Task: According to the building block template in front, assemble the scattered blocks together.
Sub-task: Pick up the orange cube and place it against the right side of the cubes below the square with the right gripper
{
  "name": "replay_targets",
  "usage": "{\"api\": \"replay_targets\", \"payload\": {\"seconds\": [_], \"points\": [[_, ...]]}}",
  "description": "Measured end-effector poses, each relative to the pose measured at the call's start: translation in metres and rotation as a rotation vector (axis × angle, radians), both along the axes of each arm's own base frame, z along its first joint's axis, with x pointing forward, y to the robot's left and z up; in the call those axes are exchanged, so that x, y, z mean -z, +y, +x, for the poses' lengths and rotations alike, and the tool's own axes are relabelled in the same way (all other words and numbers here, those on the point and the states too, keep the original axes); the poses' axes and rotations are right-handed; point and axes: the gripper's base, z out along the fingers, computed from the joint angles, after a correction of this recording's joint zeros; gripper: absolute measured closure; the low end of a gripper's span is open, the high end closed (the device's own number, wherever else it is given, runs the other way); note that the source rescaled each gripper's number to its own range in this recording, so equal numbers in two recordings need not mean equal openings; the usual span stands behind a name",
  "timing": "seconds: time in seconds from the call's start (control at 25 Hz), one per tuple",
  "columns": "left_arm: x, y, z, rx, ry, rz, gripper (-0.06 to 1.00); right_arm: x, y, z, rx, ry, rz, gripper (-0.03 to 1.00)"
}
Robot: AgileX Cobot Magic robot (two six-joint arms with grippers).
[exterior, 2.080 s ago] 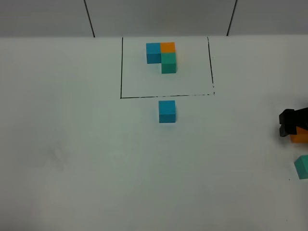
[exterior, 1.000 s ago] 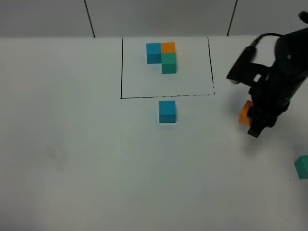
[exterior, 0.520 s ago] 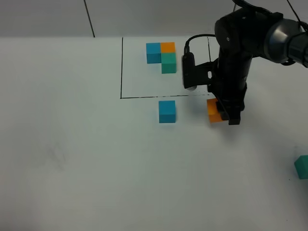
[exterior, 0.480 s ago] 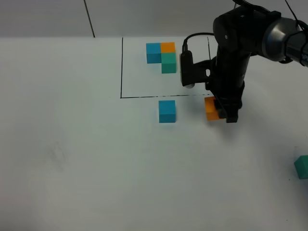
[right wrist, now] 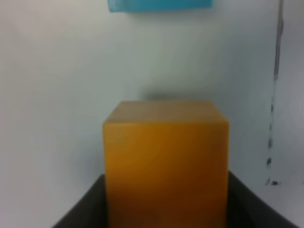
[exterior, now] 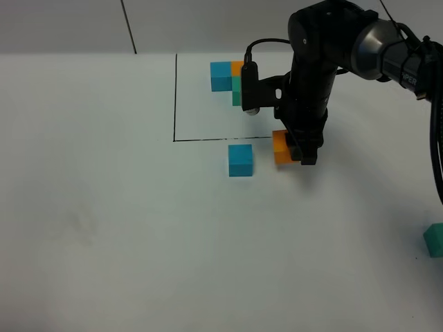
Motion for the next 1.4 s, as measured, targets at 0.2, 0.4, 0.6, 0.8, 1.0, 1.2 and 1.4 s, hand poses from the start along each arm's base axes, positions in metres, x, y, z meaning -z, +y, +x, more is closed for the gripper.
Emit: {"api": "replay_targets", "payload": {"seconds": [0.2,0.4,0.6,0.8,1.0,1.2,1.4], "points": [[0.000,0.000,0.000,0.000,0.000,0.000,0.26,0.016,0.007,0.002,0.030,0.006,0.027,0.74],[0.000,0.000,0.000,0.000,0.000,0.000,0.26,0.024,0.009,0.005,0.046,0.008,0.038,0.74],[0.000,0.000,0.000,0.000,0.000,0.000,0.26,0.036,0.010,0.005,0.064,0.033,0.042,0.74],[0.000,0.000,0.000,0.000,0.000,0.000,0.26,0.038,0.011,0.005,0.073,0.038,0.044,0.74],[0.000,0.000,0.000,0.000,0.000,0.000,0.26,0.038,0.011,0.005,0.079,0.041,0.053,0.74],[0.000,0.000,0.000,0.000,0.000,0.000,0.26,0.038,0.012,0.005,0.084,0.041,0.063,0.74],[0.000,0.000,0.000,0.000,0.000,0.000,0.26,0.038,0.016,0.004,0.074,0.036,0.065,0.74]]}}
